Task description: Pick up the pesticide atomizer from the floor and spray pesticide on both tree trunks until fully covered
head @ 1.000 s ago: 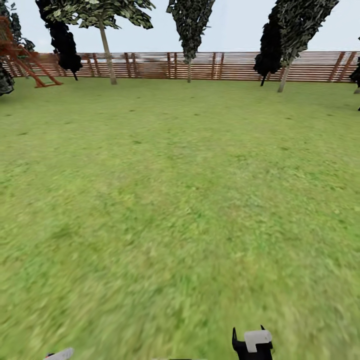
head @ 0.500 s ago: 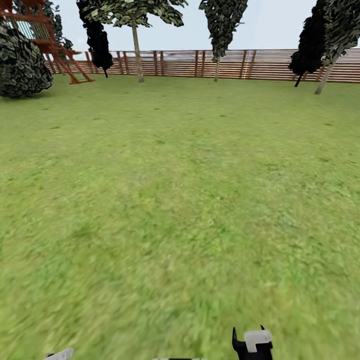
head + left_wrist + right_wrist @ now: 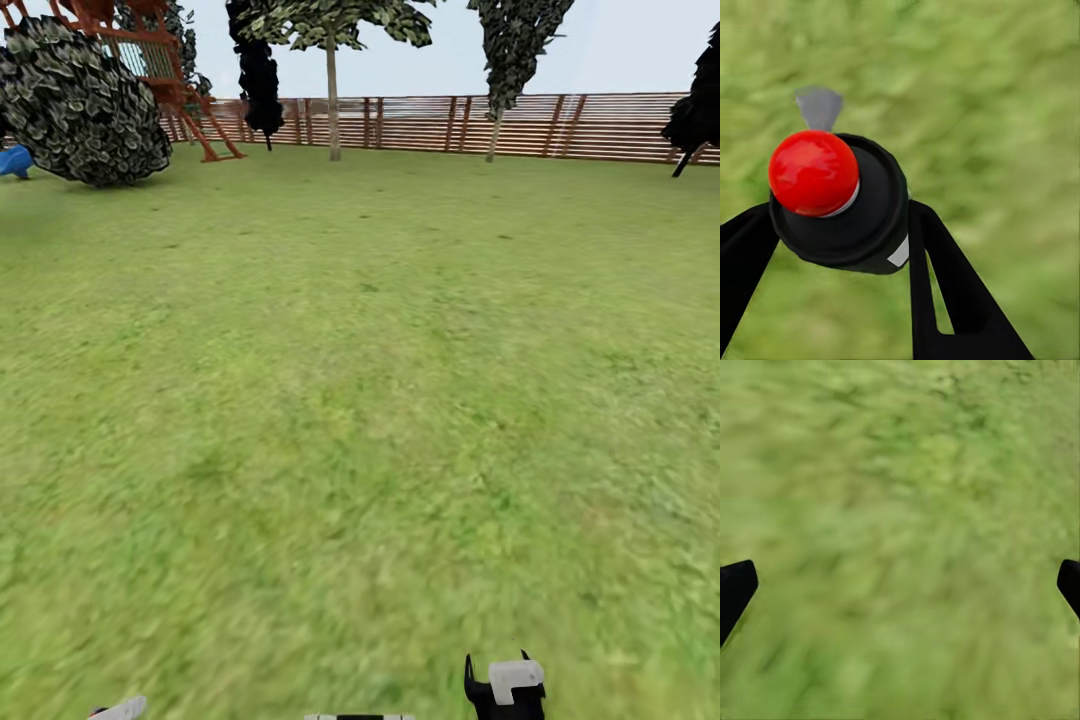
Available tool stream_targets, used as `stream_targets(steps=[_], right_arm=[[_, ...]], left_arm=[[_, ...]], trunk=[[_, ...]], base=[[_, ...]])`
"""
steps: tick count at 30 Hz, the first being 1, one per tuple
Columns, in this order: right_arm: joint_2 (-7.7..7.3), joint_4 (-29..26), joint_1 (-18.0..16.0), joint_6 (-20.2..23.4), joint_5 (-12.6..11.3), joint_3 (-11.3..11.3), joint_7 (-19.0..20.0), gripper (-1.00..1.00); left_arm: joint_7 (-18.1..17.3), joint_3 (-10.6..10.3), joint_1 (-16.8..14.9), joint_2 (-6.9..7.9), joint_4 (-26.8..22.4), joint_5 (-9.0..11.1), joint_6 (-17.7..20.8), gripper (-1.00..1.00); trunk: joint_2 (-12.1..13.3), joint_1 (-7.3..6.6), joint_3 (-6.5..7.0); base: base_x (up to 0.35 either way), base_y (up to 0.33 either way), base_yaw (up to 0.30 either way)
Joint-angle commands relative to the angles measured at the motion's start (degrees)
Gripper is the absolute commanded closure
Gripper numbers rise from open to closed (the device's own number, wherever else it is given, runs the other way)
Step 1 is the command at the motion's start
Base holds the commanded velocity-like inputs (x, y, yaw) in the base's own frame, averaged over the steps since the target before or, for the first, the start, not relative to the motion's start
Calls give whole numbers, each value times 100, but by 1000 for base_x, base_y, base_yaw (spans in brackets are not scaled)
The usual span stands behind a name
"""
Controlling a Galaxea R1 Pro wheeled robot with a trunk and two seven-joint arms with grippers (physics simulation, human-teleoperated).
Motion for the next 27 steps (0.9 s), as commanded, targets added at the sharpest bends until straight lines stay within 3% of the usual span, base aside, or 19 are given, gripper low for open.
stream_targets(steps=[1,6,14,21,27], right_arm=[[0,0,0,0,0,1,0,-100],[0,0,0,0,0,1,6,-100],[-7,6,0,5,11,8,54,-100],[-3,6,0,17,9,9,1080,-100],[-4,5,0,9,6,8,1151,-100]], left_arm=[[-1,1,0,0,0,1,0,100],[-1,0,0,0,0,1,0,100],[-9,0,0,0,0,1,-2,100],[-10,0,0,0,-1,-7,-3,100],[-10,0,0,0,-1,-7,-6,100]], trunk=[[0,0,-3],[0,0,-17],[0,0,-19],[0,0,-19],[0,0,-19]], base=[[340,99,281],[340,99,261],[340,94,24],[340,79,0],[340,30,0]])
